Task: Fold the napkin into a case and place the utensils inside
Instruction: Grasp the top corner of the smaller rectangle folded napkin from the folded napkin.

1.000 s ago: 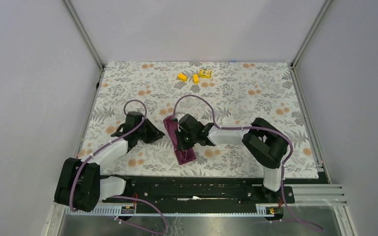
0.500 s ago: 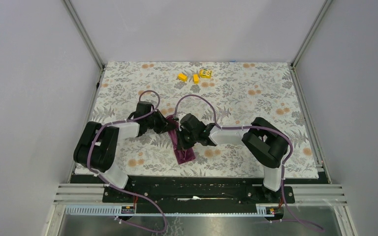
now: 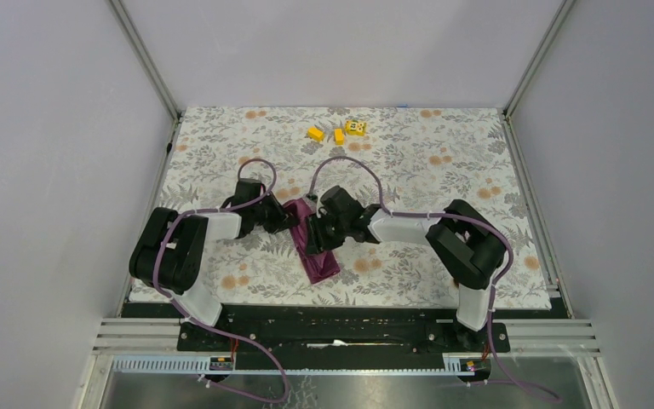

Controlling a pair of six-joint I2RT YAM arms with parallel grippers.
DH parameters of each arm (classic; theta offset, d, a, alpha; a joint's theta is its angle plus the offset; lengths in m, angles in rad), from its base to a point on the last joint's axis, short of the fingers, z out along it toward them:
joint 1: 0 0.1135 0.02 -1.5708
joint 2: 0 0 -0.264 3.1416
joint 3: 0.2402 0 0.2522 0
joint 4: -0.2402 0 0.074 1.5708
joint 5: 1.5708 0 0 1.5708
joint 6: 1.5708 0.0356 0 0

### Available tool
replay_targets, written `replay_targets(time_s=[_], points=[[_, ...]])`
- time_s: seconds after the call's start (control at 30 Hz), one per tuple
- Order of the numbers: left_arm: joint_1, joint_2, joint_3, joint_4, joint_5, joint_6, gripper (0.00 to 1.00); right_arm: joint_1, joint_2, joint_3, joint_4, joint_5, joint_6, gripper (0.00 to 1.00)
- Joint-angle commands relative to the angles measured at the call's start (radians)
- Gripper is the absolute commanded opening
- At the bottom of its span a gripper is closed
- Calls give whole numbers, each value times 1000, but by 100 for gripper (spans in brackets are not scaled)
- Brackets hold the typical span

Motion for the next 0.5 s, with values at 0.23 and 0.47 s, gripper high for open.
replay_targets(time_s=[0.23,0.47], points=[[24,-17,6,-110,-140,97,0,-163,148,200,227,-126,276,27],[25,1,-3,-95,-133,92,0,-166,321,299,359,-161,376,2]])
